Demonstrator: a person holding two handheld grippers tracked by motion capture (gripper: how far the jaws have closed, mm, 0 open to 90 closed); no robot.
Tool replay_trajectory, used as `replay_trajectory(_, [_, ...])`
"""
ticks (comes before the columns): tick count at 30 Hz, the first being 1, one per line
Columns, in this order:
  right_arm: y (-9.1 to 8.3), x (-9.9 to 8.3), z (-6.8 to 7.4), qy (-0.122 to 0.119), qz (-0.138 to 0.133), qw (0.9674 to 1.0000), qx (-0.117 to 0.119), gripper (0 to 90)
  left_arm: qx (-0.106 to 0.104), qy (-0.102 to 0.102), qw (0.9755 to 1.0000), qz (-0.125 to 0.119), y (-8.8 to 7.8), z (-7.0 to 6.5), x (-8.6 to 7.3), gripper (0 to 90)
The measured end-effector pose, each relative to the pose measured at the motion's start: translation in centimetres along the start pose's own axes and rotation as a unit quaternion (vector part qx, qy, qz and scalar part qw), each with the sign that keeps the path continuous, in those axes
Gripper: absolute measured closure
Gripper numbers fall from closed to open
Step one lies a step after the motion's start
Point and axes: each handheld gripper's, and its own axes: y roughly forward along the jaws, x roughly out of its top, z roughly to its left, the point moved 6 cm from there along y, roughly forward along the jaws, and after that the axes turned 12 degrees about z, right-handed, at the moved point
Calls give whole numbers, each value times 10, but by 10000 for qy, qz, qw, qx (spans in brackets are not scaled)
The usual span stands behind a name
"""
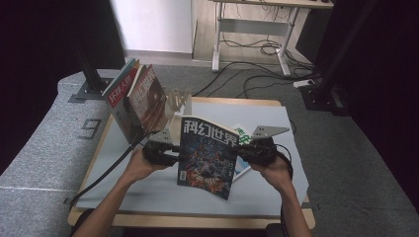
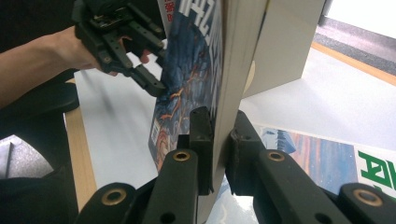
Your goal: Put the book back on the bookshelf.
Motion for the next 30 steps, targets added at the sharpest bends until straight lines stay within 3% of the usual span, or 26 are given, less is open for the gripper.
replay_trajectory(4, [0,2,2,-93,11,10000,18,815,-235,-312,9985,-379,-1,8,8,530])
replay_trajectory(6, [0,2,3,-116,7,9999,10,815,-339,-384,9979,-406,0,12,11,507])
replay_trajectory(10, [0,2,3,-144,-1,9999,39,814,-373,-209,9988,-240,6,6,20,502])
replay_trajectory(13, [0,2,2,-116,-16,9999,30,812,-185,-106,9997,-86,10,2,24,564])
replay_trajectory(16, [0,0,1,-87,-12,10000,-5,807,-369,-225,9990,-66,7,0,24,655])
replay_trajectory(21, [1,0,-3,72,7,9998,-175,788,-400,-98,9991,-33,0,-9,22,780])
replay_trajectory(30, [4,2,-5,199,72,9985,-501,695,-652,-87,9976,-209,-5,-11,15,823])
